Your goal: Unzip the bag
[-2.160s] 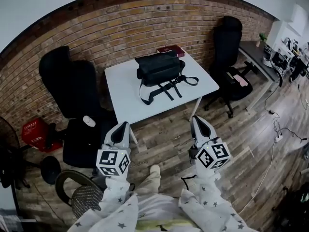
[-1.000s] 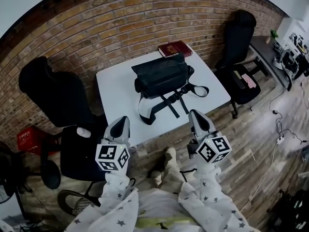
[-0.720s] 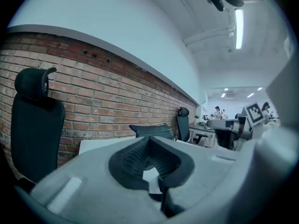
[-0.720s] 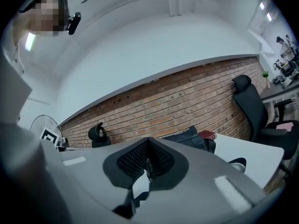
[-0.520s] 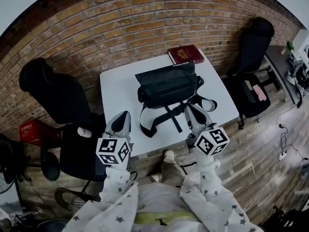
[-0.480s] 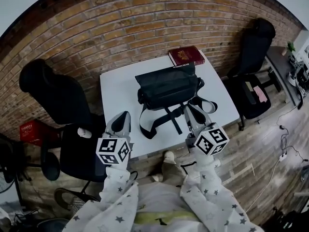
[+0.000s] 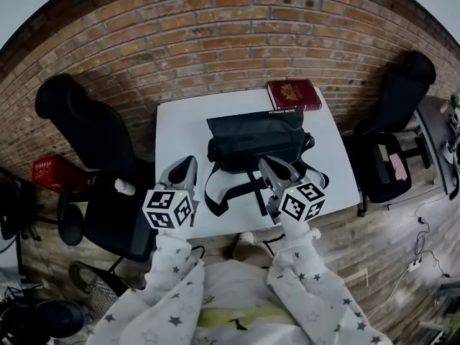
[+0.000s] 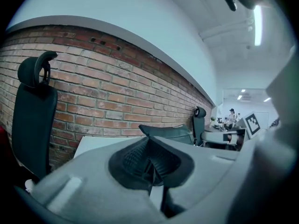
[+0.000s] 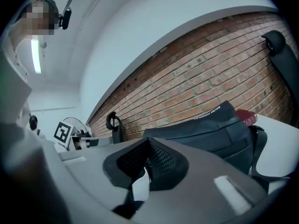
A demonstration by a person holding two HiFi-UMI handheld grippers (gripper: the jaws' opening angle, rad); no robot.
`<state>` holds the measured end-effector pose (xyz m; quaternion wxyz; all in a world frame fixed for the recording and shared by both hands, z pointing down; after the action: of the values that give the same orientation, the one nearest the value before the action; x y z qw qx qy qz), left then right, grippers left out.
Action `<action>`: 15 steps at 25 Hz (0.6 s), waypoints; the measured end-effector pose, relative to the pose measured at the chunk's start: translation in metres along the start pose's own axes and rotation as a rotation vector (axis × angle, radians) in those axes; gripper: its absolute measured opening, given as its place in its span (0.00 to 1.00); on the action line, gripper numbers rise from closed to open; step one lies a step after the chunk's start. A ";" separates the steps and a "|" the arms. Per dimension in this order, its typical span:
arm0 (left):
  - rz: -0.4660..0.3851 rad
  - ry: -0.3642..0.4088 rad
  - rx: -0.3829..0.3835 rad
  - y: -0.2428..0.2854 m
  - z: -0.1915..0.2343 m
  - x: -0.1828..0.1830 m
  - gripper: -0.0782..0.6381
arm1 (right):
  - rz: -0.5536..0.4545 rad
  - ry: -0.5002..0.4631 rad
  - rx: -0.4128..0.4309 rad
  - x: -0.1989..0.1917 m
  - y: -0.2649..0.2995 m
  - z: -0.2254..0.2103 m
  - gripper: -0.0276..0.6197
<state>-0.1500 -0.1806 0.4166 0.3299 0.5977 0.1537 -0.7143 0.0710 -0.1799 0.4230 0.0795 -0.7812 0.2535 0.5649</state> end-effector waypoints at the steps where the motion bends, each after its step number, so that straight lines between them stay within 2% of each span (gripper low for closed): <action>1: -0.002 -0.007 0.005 0.003 0.002 0.000 0.11 | 0.019 -0.006 0.021 -0.004 0.006 0.001 0.04; 8: -0.010 -0.024 0.011 0.028 0.011 -0.002 0.13 | 0.108 -0.054 0.123 -0.033 0.033 0.006 0.06; 15: 0.000 -0.045 0.005 0.042 0.026 0.005 0.19 | 0.195 -0.053 0.169 -0.058 0.053 0.018 0.15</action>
<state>-0.1422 -0.2285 0.4252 0.3318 0.5823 0.1442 -0.7280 0.0171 -0.2000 0.4792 0.0964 -0.7282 0.3730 0.5669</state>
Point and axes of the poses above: the fingertips, and each gripper's own axes: y forward along the fingers, z to its left, x out of its top, the point moved 4 cm from there along -y, backward along the fingers, and after that the axes turned 13 degrees about -x, right-handed, at the moved point
